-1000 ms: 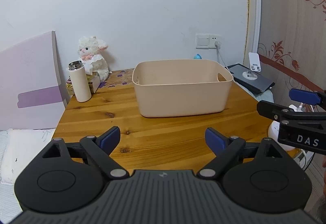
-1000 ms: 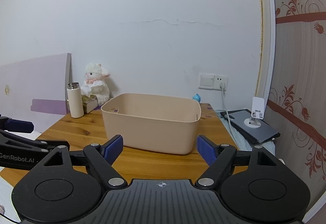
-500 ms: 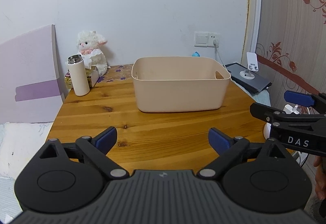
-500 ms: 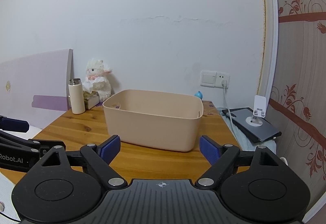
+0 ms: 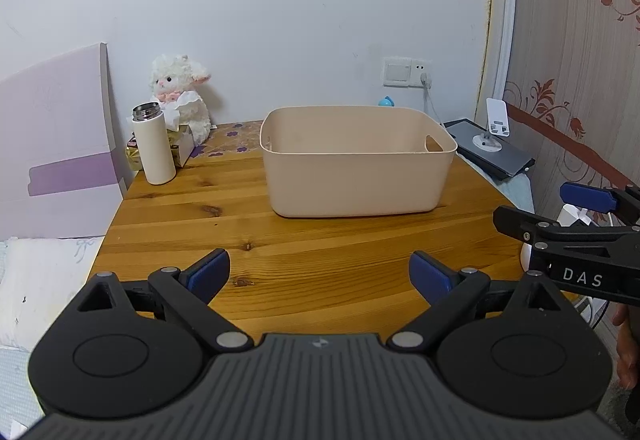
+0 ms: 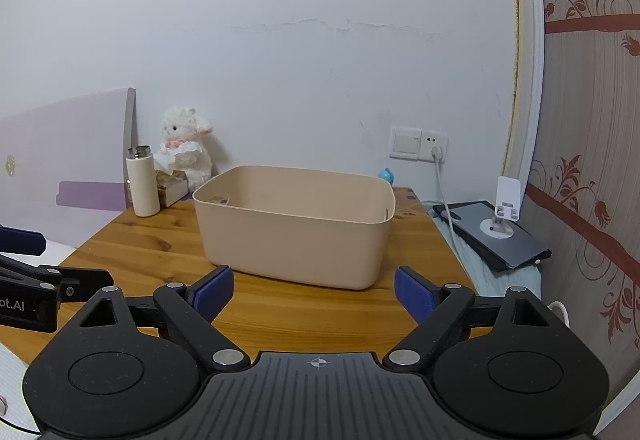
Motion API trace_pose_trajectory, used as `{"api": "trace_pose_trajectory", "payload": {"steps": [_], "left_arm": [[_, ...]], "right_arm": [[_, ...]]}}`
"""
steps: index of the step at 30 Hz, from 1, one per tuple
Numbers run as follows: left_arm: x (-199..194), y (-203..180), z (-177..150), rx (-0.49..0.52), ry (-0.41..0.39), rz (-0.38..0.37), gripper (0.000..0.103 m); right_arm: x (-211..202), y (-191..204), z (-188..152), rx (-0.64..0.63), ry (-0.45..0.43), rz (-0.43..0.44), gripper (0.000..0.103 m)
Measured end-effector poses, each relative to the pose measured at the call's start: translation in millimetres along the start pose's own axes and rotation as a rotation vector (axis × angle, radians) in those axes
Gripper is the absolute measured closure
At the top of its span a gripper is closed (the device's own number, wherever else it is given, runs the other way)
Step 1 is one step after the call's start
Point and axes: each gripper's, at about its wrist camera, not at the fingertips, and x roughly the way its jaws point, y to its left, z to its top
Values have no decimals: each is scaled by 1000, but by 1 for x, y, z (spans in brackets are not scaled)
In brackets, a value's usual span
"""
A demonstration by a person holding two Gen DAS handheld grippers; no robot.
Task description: Organize objects
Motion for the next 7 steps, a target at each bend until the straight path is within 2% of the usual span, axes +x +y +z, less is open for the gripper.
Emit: {"api": "trace_pose_trajectory", "payload": {"steps": [7], "left_arm": [[9, 3, 2, 7, 19, -2, 6]], "right_arm": [[7, -1, 0, -2, 13, 6, 12]]}}
